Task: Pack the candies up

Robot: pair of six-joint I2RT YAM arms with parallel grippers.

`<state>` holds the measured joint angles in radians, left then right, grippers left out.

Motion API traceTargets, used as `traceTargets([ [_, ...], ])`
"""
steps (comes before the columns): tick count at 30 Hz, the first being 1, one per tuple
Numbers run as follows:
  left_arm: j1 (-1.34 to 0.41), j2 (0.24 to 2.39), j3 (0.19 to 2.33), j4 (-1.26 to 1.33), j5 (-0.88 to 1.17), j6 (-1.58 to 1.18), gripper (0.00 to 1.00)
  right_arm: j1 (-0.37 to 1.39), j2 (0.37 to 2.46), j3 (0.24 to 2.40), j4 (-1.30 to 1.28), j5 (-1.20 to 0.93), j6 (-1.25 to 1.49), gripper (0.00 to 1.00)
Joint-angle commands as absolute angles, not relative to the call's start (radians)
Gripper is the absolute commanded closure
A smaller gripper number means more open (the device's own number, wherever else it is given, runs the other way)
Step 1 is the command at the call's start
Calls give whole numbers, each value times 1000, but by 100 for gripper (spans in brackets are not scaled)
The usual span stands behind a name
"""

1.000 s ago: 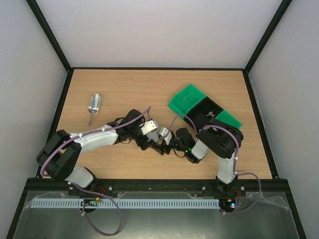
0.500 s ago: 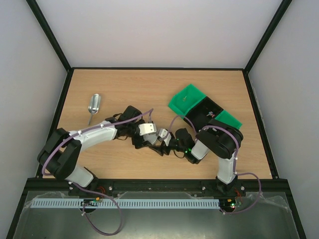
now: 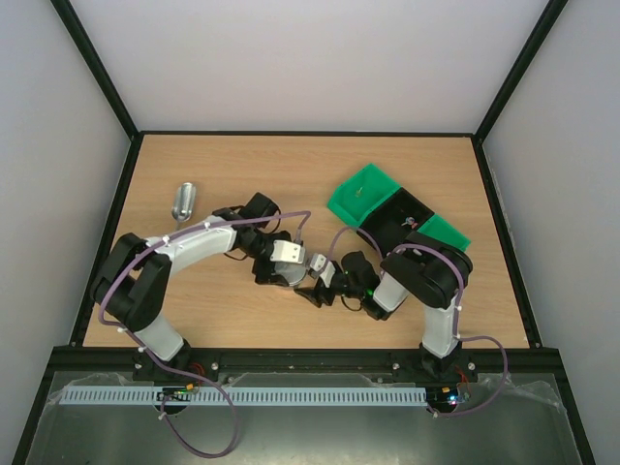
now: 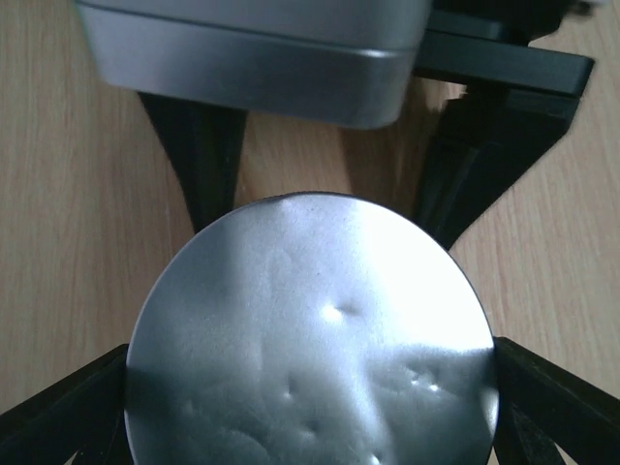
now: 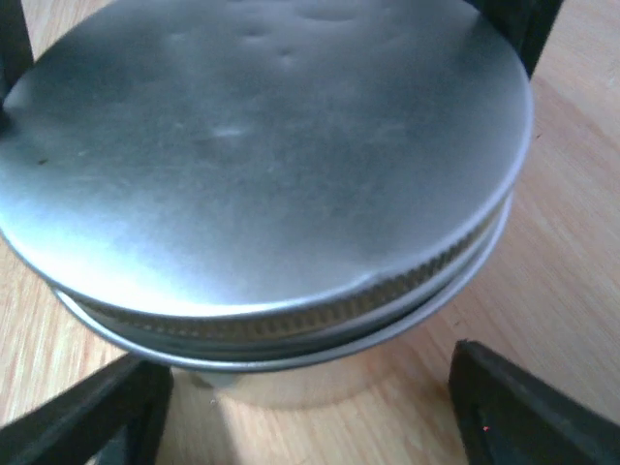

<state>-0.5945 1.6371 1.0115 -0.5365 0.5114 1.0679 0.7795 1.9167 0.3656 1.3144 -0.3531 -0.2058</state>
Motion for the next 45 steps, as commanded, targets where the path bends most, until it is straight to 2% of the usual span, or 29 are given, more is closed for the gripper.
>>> traceTargets([
  [1, -599, 1622, 966, -521, 617, 999, 10, 786, 1912, 363, 1329, -317, -196, 11],
  [3, -594, 1613, 952, -492, 620, 950, 10, 786, 1912, 364, 1343, -322, -186, 3],
  [4, -595, 1609, 947, -479, 623, 929, 10, 787, 1911, 369, 1344, -327, -180, 3],
  [10, -597, 1571, 891, -286, 586, 682, 10, 796, 1937, 404, 1370, -370, -156, 6],
  [17, -614, 1547, 850, -253, 545, 630, 11, 801, 1959, 420, 1391, -386, -145, 7],
  [19, -625, 1534, 838, -253, 550, 624, 11, 801, 1966, 430, 1391, -388, -148, 14],
  [21, -633, 1523, 828, -277, 561, 666, 11, 801, 1968, 430, 1396, -389, -160, 24],
  [25, -632, 1523, 836, -410, 590, 892, 10, 801, 1963, 404, 1400, -432, -207, 39],
  [28, -632, 1548, 874, -497, 593, 1057, 9, 801, 1959, 393, 1402, -437, -215, 45],
  [33, -634, 1602, 952, -574, 578, 1250, 4, 801, 1953, 385, 1406, -444, -213, 47],
  [38, -598, 1592, 1000, -527, 555, 1043, 0, 801, 1951, 387, 1401, -410, -194, 48],
  [45, -627, 1382, 798, -311, 524, 547, 0, 810, 1965, 401, 1400, -327, -161, 48],
])
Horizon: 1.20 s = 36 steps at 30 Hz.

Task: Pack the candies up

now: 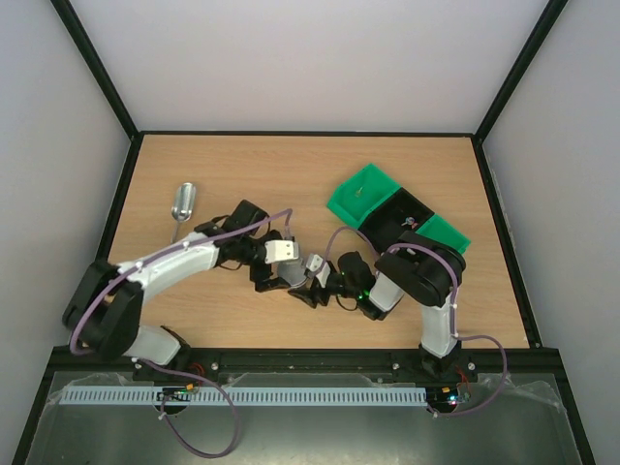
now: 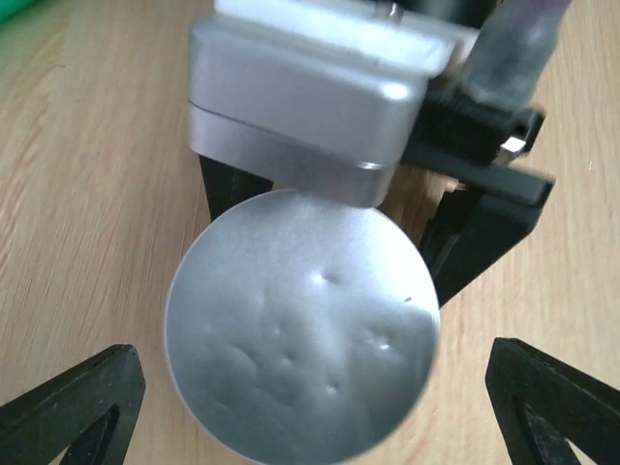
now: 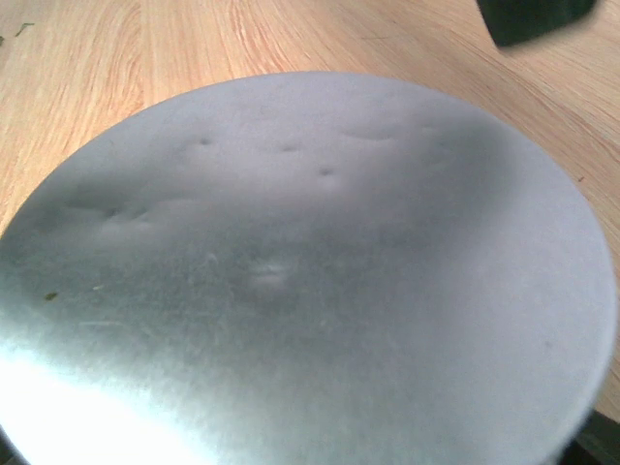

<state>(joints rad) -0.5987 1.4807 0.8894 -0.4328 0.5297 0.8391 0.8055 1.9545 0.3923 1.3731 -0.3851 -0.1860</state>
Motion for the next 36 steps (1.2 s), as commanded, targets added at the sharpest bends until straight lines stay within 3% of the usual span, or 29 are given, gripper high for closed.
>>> traceTargets([
  [1, -636, 1374, 781, -281, 504, 489, 0, 813, 1967, 403, 1399, -313, -159, 48],
  [10, -660, 1447, 762, -159, 334, 168, 0, 824, 1965, 402, 1399, -252, -155, 48],
  [22, -710, 1473, 738, -104, 260, 202, 3, 827, 1963, 400, 1400, -253, -162, 48],
  [29, -693, 1467, 727, -160, 331, 444, 17, 829, 1950, 377, 1415, -311, -186, 49],
  [36, -657, 1497, 779, -345, 496, 916, 19, 828, 1943, 359, 1433, -369, -192, 51],
])
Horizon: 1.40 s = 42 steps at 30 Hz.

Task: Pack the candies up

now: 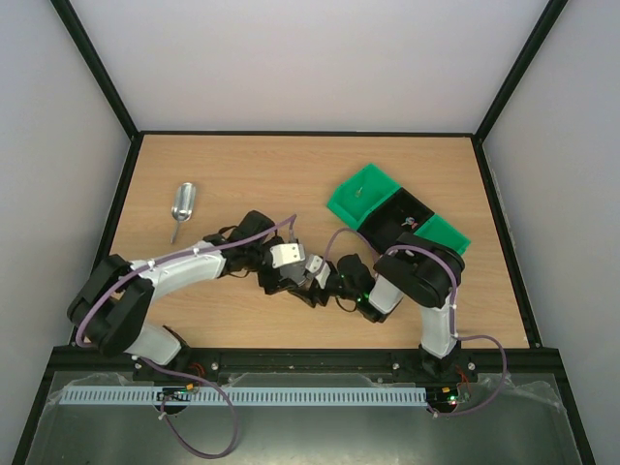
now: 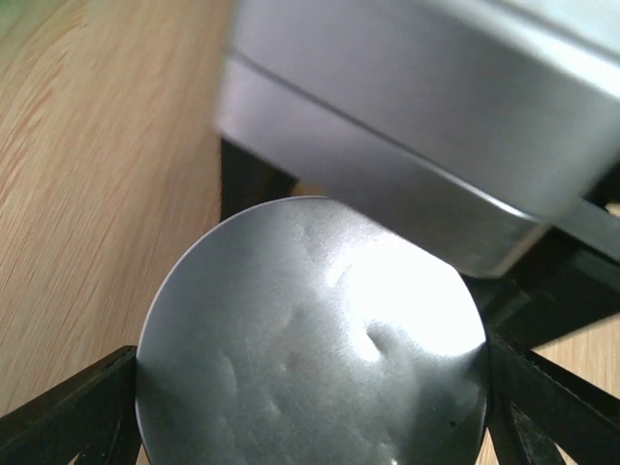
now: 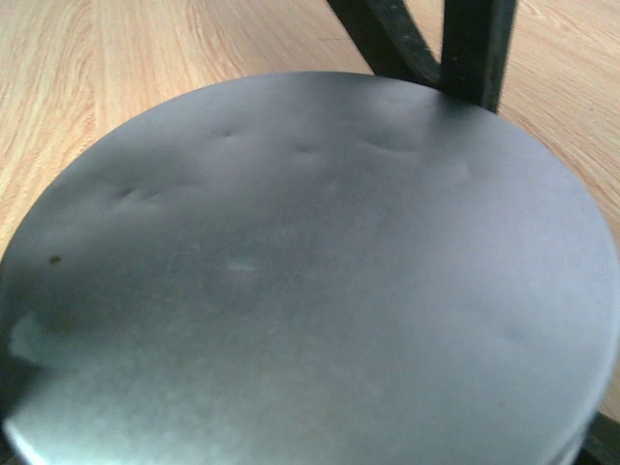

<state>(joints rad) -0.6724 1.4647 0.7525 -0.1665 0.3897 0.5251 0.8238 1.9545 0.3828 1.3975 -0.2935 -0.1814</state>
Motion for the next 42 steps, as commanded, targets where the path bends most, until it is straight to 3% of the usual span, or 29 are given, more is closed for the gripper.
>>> traceTargets([
  [1, -649, 1510, 802, -405, 528, 1003, 18, 828, 1941, 355, 1436, -374, -193, 51],
  [5, -630, 1576, 878, -534, 551, 1184, 8, 828, 1937, 348, 1441, -385, -189, 52],
  [10, -597, 1560, 916, -436, 554, 861, 0, 828, 1942, 361, 1428, -335, -162, 53],
  [17, -667, 1374, 738, -165, 418, 372, 1, 828, 1963, 381, 1425, -271, -142, 53],
  [25, -705, 1464, 755, -84, 276, 152, 0, 831, 1964, 385, 1424, -232, -140, 53],
  [36, -732, 1498, 747, -62, 191, 140, 1, 832, 1963, 386, 1424, -225, -141, 53],
  [42, -721, 1495, 743, -97, 257, 288, 15, 832, 1956, 376, 1428, -254, -161, 53],
])
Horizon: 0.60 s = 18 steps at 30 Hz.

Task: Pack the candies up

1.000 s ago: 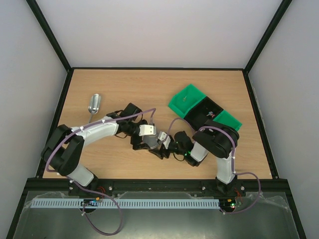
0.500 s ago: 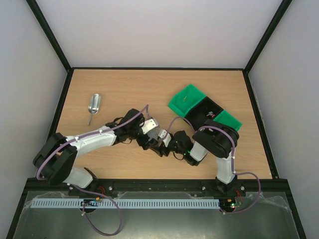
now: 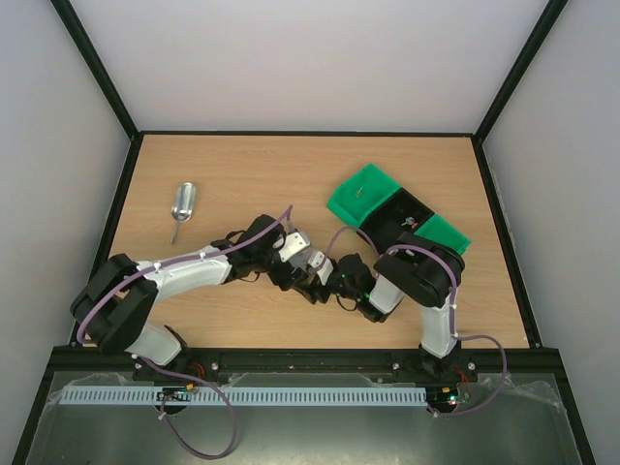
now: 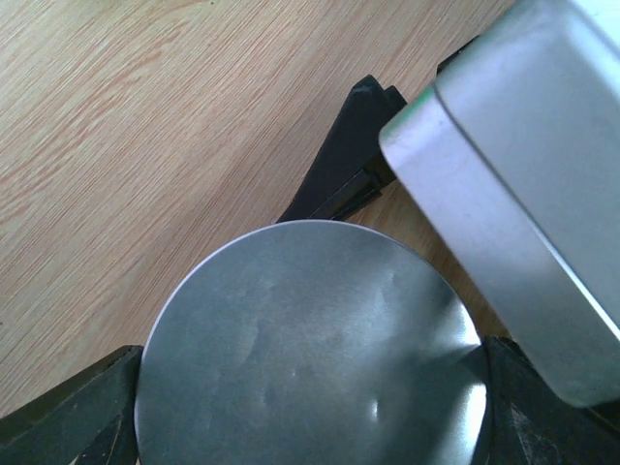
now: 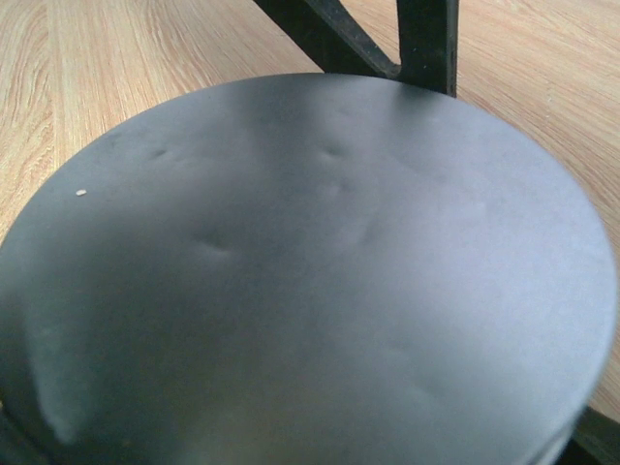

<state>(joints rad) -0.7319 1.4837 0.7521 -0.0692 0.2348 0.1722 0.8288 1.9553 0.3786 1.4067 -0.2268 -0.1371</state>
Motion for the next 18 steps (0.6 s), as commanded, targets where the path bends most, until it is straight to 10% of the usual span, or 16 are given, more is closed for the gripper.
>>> traceTargets([
  [1, -713, 1494, 740, -110, 284, 333, 16, 832, 1955, 371, 1430, -267, -165, 53],
  [13, -661, 1514, 779, -406, 497, 1172, 10, 832, 1938, 339, 1459, -383, -159, 56],
  [18, -607, 1553, 871, -389, 538, 1004, 1, 831, 1942, 342, 1457, -362, -146, 56],
])
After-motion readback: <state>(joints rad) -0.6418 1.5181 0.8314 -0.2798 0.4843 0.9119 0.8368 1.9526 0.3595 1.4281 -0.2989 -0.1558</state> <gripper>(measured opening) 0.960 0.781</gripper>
